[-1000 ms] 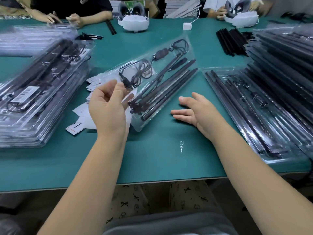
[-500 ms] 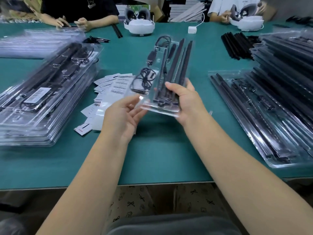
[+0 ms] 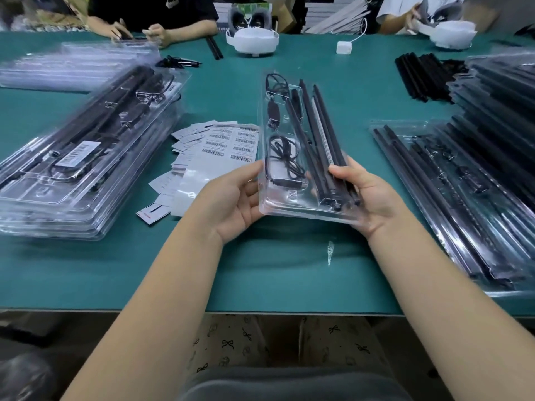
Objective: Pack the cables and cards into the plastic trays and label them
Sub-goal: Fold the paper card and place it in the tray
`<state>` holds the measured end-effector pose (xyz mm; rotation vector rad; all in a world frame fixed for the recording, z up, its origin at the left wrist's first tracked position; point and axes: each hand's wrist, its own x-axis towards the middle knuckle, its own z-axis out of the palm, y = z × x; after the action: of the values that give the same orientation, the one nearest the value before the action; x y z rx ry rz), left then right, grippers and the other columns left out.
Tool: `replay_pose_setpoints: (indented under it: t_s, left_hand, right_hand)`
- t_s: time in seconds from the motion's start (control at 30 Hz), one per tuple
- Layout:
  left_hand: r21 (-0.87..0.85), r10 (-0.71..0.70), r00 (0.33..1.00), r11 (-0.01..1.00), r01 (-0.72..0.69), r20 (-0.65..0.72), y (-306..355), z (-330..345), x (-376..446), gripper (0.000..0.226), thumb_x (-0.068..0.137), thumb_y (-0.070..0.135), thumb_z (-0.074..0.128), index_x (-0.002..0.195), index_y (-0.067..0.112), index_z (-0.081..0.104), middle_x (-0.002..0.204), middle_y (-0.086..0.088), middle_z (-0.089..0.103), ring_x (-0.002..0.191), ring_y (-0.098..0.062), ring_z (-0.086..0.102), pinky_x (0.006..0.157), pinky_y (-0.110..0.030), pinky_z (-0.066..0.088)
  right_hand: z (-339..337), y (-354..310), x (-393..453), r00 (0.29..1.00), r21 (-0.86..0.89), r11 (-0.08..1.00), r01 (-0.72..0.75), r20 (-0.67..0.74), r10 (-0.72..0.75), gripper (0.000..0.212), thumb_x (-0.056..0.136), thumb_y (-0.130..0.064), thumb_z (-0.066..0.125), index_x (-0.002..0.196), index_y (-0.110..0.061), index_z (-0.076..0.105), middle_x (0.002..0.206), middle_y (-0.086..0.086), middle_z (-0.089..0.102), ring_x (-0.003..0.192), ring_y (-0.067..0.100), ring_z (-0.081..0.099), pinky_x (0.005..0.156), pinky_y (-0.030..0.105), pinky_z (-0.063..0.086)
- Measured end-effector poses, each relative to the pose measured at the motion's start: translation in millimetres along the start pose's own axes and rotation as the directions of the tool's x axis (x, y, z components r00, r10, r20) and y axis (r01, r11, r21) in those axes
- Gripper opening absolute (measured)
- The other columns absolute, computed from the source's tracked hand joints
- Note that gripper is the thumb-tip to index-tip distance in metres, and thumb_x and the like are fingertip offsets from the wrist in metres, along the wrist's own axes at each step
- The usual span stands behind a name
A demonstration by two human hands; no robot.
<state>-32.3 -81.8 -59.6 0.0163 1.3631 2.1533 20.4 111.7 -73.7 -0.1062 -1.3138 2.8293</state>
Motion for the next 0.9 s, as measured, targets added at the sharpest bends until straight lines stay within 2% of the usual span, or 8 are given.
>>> replay_pose_setpoints:
  t_s: [0.1,0.2,0.33,0.4,0.53,0.63,0.7,0.9]
  left_hand:
    - [-0.017,0.064,0.993,0.998,-0.062,0.100,-0.4,0.6,-3.0,0.017,0.079,0.019,0.063,0.076,0.012,0.078,0.077,-0.008,0.073,0.066,-0.017,0.070,0.058,-0.028,0.058]
    - [0.031,0.169,0.978,0.984,-0.174,0.120,-2.6,-0.2,-3.1,0.021,0.087,0.010,0.055,0.096,0.007,0.073,0.088,-0.012,0.073,0.071,-0.020,0.071,0.061,-0.031,0.060]
    - [-0.018,0.142,0.982,0.990,-0.141,0.123,-2.9,0.6,-4.1,0.027,0.088,0.018,0.055,0.110,0.006,0.065,0.095,-0.011,0.072,0.075,-0.023,0.070,0.063,-0.034,0.059]
    - [-0.020,0.120,0.985,0.993,-0.118,0.121,-3.7,1.9,-4.0,0.022,0.090,0.022,0.055,0.104,0.009,0.067,0.090,-0.009,0.072,0.072,-0.023,0.070,0.061,-0.038,0.061]
    - [0.025,0.074,0.985,0.997,-0.079,0.153,-5.5,4.3,-4.7,0.031,0.084,0.024,0.058,0.110,0.009,0.066,0.103,-0.011,0.069,0.081,-0.027,0.068,0.070,-0.044,0.058]
    - [0.091,0.007,0.983,0.996,-0.024,0.183,-6.8,8.8,-10.0,0.035,0.071,0.040,0.069,0.092,0.013,0.075,0.095,-0.009,0.073,0.080,-0.027,0.072,0.058,-0.040,0.058]
    - [0.104,-0.030,0.985,0.995,0.012,0.171,-8.5,13.6,-12.4,0.040,0.077,0.045,0.063,0.097,0.012,0.072,0.094,-0.012,0.074,0.082,-0.029,0.072,0.056,-0.039,0.057]
    - [0.007,0.060,0.996,0.998,-0.061,0.060,-16.6,23.4,-9.5,0.039,0.098,0.038,0.044,0.108,0.006,0.064,0.098,-0.014,0.073,0.084,-0.030,0.072,0.056,-0.039,0.057]
  right_hand:
    - [2.9,-1.0,-2.0,1.000,0.027,1.000,-0.009,0.010,0.009,0.042,0.075,-0.005,0.054,0.116,-0.008,0.055,0.086,0.009,0.074,0.073,0.019,0.072,0.058,0.027,0.056]
    - [2.5,-1.8,-1.7,0.999,0.031,0.999,-0.035,0.031,0.034,0.039,0.075,-0.005,0.053,0.114,-0.009,0.056,0.087,0.007,0.074,0.075,0.018,0.072,0.062,0.030,0.058]
    - [3.9,-3.0,1.3,0.998,-0.027,0.999,-0.017,0.061,0.018,0.050,0.076,-0.004,0.052,0.125,-0.009,0.052,0.096,0.008,0.073,0.085,0.022,0.071,0.086,0.041,0.053]
    - [3.7,-4.6,1.9,0.998,-0.028,1.000,-0.006,0.055,0.008,0.053,0.076,-0.003,0.052,0.129,-0.009,0.049,0.095,0.008,0.073,0.084,0.021,0.071,0.083,0.038,0.055]
    - [0.7,-6.5,0.7,0.997,-0.058,0.998,-0.037,0.059,0.040,0.054,0.074,-0.002,0.055,0.127,-0.009,0.051,0.096,0.010,0.073,0.082,0.023,0.071,0.075,0.037,0.059]
    - [1.6,-6.3,0.7,0.996,-0.069,0.995,-0.078,0.034,0.081,0.056,0.072,-0.002,0.057,0.128,-0.009,0.052,0.098,0.013,0.071,0.079,0.025,0.071,0.066,0.041,0.059]
    - [2.4,-5.2,0.9,0.994,-0.100,0.990,-0.101,0.025,0.104,0.058,0.072,-0.002,0.058,0.129,-0.009,0.052,0.102,0.015,0.069,0.083,0.028,0.070,0.068,0.046,0.058]
    - [7.6,-3.3,1.2,0.991,-0.042,0.991,-0.124,0.045,0.126,0.054,0.076,-0.002,0.050,0.130,-0.003,0.048,0.099,0.017,0.069,0.081,0.027,0.070,0.064,0.041,0.058]
